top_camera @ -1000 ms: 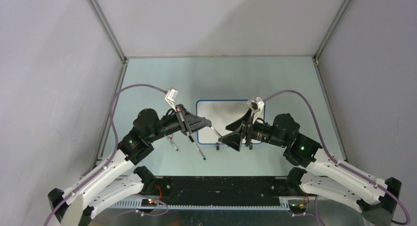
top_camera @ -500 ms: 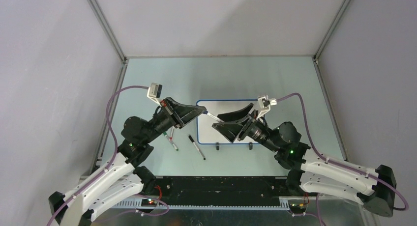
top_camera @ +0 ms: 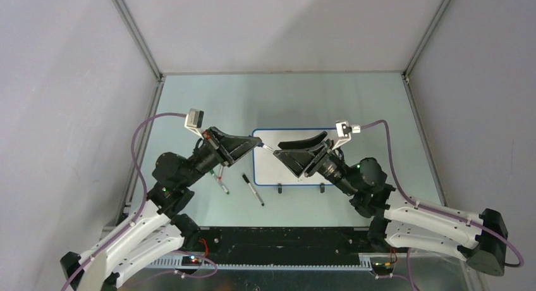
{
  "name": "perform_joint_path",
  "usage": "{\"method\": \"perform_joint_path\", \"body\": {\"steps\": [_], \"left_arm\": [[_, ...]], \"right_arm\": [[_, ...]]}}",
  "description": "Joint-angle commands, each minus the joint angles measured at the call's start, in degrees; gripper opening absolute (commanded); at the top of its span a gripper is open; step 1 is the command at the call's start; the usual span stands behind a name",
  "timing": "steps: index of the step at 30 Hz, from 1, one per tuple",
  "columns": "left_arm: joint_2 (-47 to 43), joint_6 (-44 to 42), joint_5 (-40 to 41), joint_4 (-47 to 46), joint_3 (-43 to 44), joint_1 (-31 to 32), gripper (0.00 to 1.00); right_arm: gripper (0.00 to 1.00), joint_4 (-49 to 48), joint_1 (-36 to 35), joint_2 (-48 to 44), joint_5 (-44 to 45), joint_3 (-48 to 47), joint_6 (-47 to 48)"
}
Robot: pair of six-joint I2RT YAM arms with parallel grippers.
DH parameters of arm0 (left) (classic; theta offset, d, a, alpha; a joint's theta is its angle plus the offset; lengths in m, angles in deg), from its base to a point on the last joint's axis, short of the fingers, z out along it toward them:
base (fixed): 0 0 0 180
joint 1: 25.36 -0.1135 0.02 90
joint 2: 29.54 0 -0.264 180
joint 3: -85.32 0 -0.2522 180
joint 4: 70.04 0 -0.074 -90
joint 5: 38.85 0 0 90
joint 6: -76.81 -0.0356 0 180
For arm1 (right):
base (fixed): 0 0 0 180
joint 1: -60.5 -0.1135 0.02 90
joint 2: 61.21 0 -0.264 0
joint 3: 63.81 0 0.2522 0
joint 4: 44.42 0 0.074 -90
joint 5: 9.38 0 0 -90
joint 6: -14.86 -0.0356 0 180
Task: Write a sentence on the whiteboard
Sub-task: Open the pen cap from the whiteboard marker.
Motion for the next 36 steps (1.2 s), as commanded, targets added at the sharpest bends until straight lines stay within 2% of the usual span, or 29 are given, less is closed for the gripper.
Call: {"method": "perform_joint_path", "body": {"steps": [1, 13, 18, 21, 25, 27, 30, 36], "left_arm": [[-0.54, -4.25, 1.25, 4.21, 2.19, -0.28, 0.00], [-0.24, -4.47, 0.74, 3.65, 1.64, -0.29, 0.00], [-0.34, -4.65, 0.72, 4.03, 1.55, -0.31, 0.00], [-0.49, -4.62, 1.23, 4.77, 1.23, -0.31, 0.00], [-0.86, -4.56, 1.35, 5.04, 1.08, -0.28, 0.00], [-1.03, -4.72, 1.40, 5.77, 1.44, -0.28, 0.00], [-1.15, -5.17, 1.56, 7.02, 1.93, -0.28, 0.00], [-0.44, -4.54, 1.25, 6.06, 1.26, -0.38, 0.00]], "right_arm": [[0.65, 5.12, -0.35, 0.73, 0.79, -4.66, -1.84], [0.45, 4.03, -0.33, 4.52, -3.20, -6.36, -5.08], [0.32, 2.86, -0.31, 4.99, -3.80, -6.44, -5.60], [0.33, 2.37, -0.38, 4.88, -4.04, -6.44, -5.57], [0.51, 1.90, -0.41, 4.49, -4.48, -6.44, -5.52], [0.53, 2.07, -0.40, 4.09, -4.51, -6.44, -5.50], [0.51, 2.44, -0.38, 3.22, -4.51, -6.44, -5.35], [0.37, 2.73, -0.35, 2.66, -4.46, -6.44, -5.41]]}}
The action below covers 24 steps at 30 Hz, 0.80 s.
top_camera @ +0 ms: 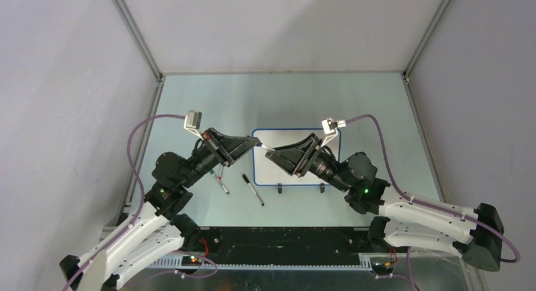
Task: Write a sentence on the whiteboard
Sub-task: Open the pen cap from the whiteboard marker.
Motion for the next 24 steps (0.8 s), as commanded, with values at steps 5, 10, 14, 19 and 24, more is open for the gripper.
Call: {"method": "perform_joint_path", "body": {"steps": [5, 10, 14, 19, 24], "left_arm": [[0.78, -1.39, -1.15, 0.60, 1.26, 0.00, 0.00], [1.56, -1.23, -1.64, 0.41, 1.19, -0.05, 0.00], [1.67, -1.06, -1.72, 0.05, 1.12, -0.01, 0.00], [1.76, -1.61, -1.28, 0.83, 1.06, -0.04, 0.00], [2.10, -1.33, -0.81, 1.34, 0.40, -0.54, 0.00]], "right_arm": [[0.34, -2.01, -0.29, -2.18, -0.27, -2.61, 0.04], [0.26, -1.91, -0.36, -2.30, -0.28, -2.61, 0.07], [0.11, -1.63, -0.31, -2.30, -0.08, -2.61, 0.22], [0.00, -1.16, -0.36, -2.43, -0.21, -2.61, 1.44], [0.00, 1.48, -0.36, -3.54, 0.23, -2.61, 2.55]]}}
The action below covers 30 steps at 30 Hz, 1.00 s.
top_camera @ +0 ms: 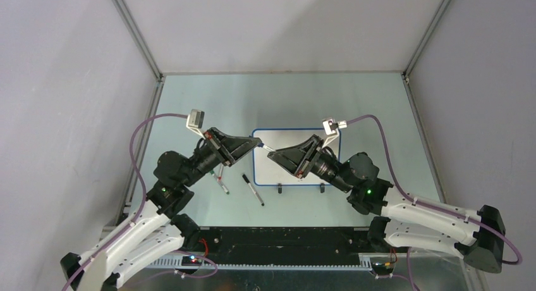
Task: Write a sentence on the whiteboard
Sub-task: Open the pen cap from the whiteboard marker.
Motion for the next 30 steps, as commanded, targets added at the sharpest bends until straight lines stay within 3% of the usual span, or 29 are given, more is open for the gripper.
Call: {"method": "perform_joint_path", "body": {"steps": [1, 2, 3, 5, 9, 14, 20, 30], "left_arm": [[1.17, -1.76, 0.13, 2.26, -0.14, -0.75, 0.00], [1.34, -1.51, -0.29, 1.40, -0.31, -0.86, 0.00], [1.55, -1.08, -0.56, 1.06, -0.51, -1.02, 0.00], [1.99, -0.62, -1.32, 0.30, -0.52, -1.09, 0.00], [1.90, 0.01, -2.17, -0.50, -0.42, -1.29, 0.00], [1.22, -0.42, -1.96, 0.62, 0.22, -1.44, 0.00], [2.10, 0.16, -2.42, -0.72, -0.09, -1.46, 0.00], [1.60, 4.40, -2.22, -9.47, -3.38, -1.41, 0.00]], "right_arm": [[0.12, -0.47, -0.39, -2.37, 0.47, -2.61, 1.49], [0.19, -0.31, -0.39, -2.48, 0.52, -2.61, 1.65], [0.33, 0.05, -0.36, -2.67, 0.71, -2.61, 1.69], [0.46, 0.27, -0.33, -2.86, 1.14, -2.61, 1.77], [0.57, 1.39, -0.32, -3.74, 1.99, -2.57, 2.09], [0.60, 0.52, -0.17, -4.93, 2.42, -1.35, 2.09], [0.56, -1.47, 0.03, -3.58, 0.97, -1.29, 1.39], [0.59, -2.62, 0.14, -2.12, -0.03, -1.29, 0.81]]}}
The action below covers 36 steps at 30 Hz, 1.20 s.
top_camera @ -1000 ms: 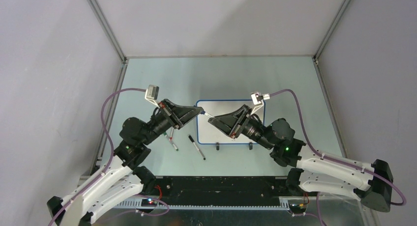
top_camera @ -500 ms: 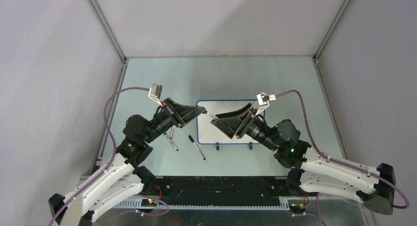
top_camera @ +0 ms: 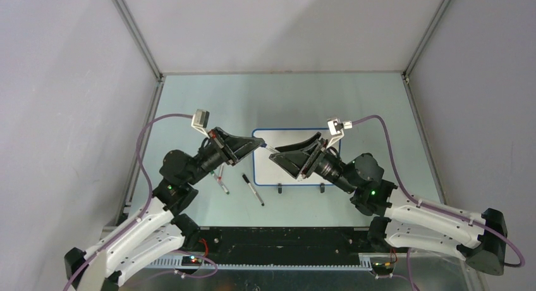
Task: Write a sentence on the whiteboard
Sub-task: Open the pen cap from the whiteboard marker.
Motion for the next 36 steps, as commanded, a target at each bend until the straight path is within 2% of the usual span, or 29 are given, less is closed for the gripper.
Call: {"method": "perform_joint_path", "body": {"steps": [1, 36], "left_arm": [[-0.35, 2.44, -0.20, -6.35, -2.05, -0.42, 0.00], [-1.17, 1.24, 1.81, -6.45, -1.92, -0.42, 0.00]], "right_arm": [[0.59, -4.02, 0.10, 0.16, -0.85, -1.27, -0.54], [0.54, -4.07, 0.38, 1.39, -2.32, -1.27, -0.99]]}}
